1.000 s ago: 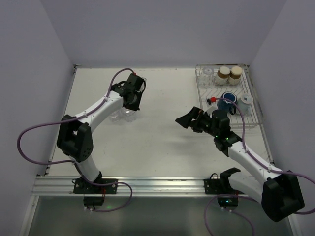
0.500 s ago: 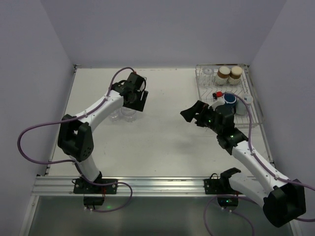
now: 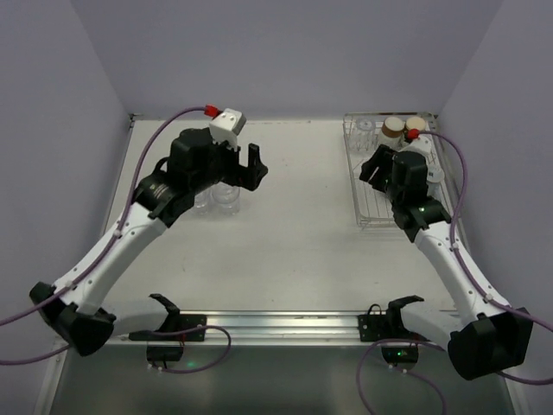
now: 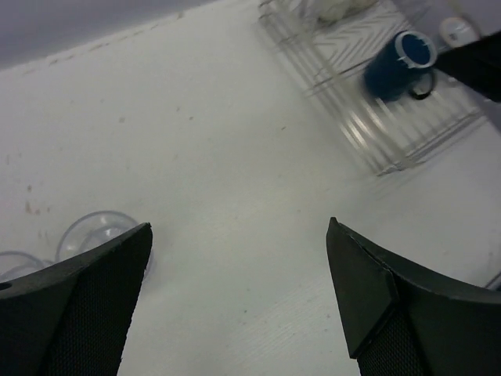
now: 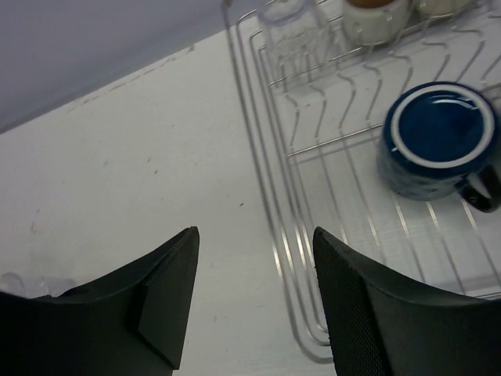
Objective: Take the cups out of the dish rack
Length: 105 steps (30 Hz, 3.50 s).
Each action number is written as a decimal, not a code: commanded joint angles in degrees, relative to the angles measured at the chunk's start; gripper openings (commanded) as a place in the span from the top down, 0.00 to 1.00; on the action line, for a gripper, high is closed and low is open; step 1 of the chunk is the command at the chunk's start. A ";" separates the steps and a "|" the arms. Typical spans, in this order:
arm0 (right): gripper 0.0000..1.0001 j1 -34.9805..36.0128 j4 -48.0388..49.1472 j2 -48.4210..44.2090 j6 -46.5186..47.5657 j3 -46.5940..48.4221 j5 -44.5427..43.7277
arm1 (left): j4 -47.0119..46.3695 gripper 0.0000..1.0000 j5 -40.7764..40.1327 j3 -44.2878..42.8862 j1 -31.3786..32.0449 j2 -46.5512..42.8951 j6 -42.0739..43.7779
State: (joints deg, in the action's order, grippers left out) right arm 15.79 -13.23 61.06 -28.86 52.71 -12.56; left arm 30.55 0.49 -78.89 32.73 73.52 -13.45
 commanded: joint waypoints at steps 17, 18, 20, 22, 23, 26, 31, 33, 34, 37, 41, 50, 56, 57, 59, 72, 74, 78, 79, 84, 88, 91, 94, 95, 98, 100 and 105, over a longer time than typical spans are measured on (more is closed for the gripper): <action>0.11 -25.37 -1.79 22.95 1.52 16.36 -12.40 | -18.33 0.00 18.05 34.77 4.71 -33.61 2.38; 0.11 -25.55 -1.88 25.14 2.05 17.07 -13.19 | -18.24 0.00 17.88 35.03 4.71 -33.53 2.38; 0.11 -25.99 -2.23 26.74 3.81 18.39 -15.82 | -17.80 0.00 16.39 35.39 4.80 -33.09 2.20; 0.11 -26.51 -2.23 28.24 5.56 18.83 -17.68 | -17.10 0.00 13.58 35.82 4.89 -33.17 1.77; 0.11 -26.60 -2.23 28.67 6.01 18.83 -17.24 | -17.10 0.00 12.87 36.00 4.80 -33.26 1.68; 0.07 -26.78 -2.76 31.13 6.97 19.80 -15.40 | -16.75 0.00 11.90 35.74 4.89 -33.00 1.59; 0.01 -26.87 -4.95 36.40 7.86 23.74 -13.89 | -16.22 0.00 9.97 36.09 4.80 -32.29 1.76; 0.02 -26.95 -5.13 37.37 8.21 24.28 -14.07 | -16.31 0.00 10.49 36.00 4.89 -32.56 1.76; 0.03 -26.87 -5.31 37.73 8.38 24.98 -14.25 | -16.22 0.00 10.58 36.00 4.80 -32.56 1.76; 0.09 -26.95 -6.45 39.13 7.86 25.77 -14.25 | -16.39 0.00 10.67 36.09 4.89 -32.56 1.76; 0.15 -26.95 -6.72 39.93 8.12 25.25 -15.13 | -16.39 0.00 10.32 36.09 4.89 -33.17 1.76; 0.16 -26.95 -9.97 42.21 7.07 26.83 -13.54 | -16.39 0.00 10.23 36.18 4.80 -33.70 1.76; 0.58 -26.95 -9.35 40.02 8.21 27.80 -15.21 | -16.48 0.00 10.14 36.27 4.89 -33.79 1.76; 0.62 -26.95 -10.31 39.67 8.21 28.15 -15.56 | -16.48 0.00 10.06 36.27 4.89 -33.79 1.85; 0.65 -26.87 -9.88 37.83 8.12 27.89 -16.01 | -16.48 0.00 10.06 36.18 4.80 -33.79 1.76; 0.79 -26.43 -6.89 21.75 6.45 24.73 -12.76 | -16.84 0.00 12.43 35.74 4.80 -31.33 0.89; 0.80 -26.43 -6.02 19.72 5.49 23.50 -11.97 | -17.36 0.00 13.74 35.39 4.71 -29.93 0.19; 0.82 -26.34 -4.09 13.75 2.51 18.24 -5.93 | -19.20 0.00 18.92 34.07 4.80 -27.21 -2.27; 0.83 -26.34 -3.65 11.30 1.62 17.26 -3.99 | -19.90 0.00 20.32 33.72 4.71 -26.59 -3.06; 0.83 -25.20 3.71 3.73 -4.88 8.32 7.54 | -26.83 0.00 26.13 32.57 4.97 -22.55 -10.79; 0.83 -24.58 10.06 -1.90 -10.15 2.06 15.61 | -36.15 0.00 28.42 32.84 5.85 -17.54 -17.21; 0.85 -24.06 12.88 -4.27 -14.37 -1.55 24.40 | -43.27 0.01 27.38 32.58 6.82 -12.80 -22.31; 0.85 -22.74 18.06 -6.38 -19.03 -5.67 33.54 | -50.48 0.02 24.13 32.49 8.13 -8.75 -25.48; 0.85 -21.78 20.07 -7.00 -21.56 -7.08 35.48 | -53.72 0.02 23.94 31.96 8.49 -6.30 -26.61; 0.85 -18.88 27.97 -8.23 -26.40 -11.74 40.85 | -59.10 0.06 25.69 29.42 8.67 -0.77 -28.11; 0.85 -17.03 30.97 -8.15 -28.34 -14.29 43.65 | -61.30 0.09 26.14 27.84 8.93 1.71 -27.94; 0.85 -11.75 40.03 -6.74 -34.85 -17.80 49.29 | -61.66 0.12 24.91 23.70 9.02 8.04 -26.63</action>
State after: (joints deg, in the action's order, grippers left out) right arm 1.93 11.51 54.76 -55.72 35.33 28.53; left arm -24.88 25.43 -51.37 41.41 79.64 -39.79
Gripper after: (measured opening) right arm 0.688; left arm 0.889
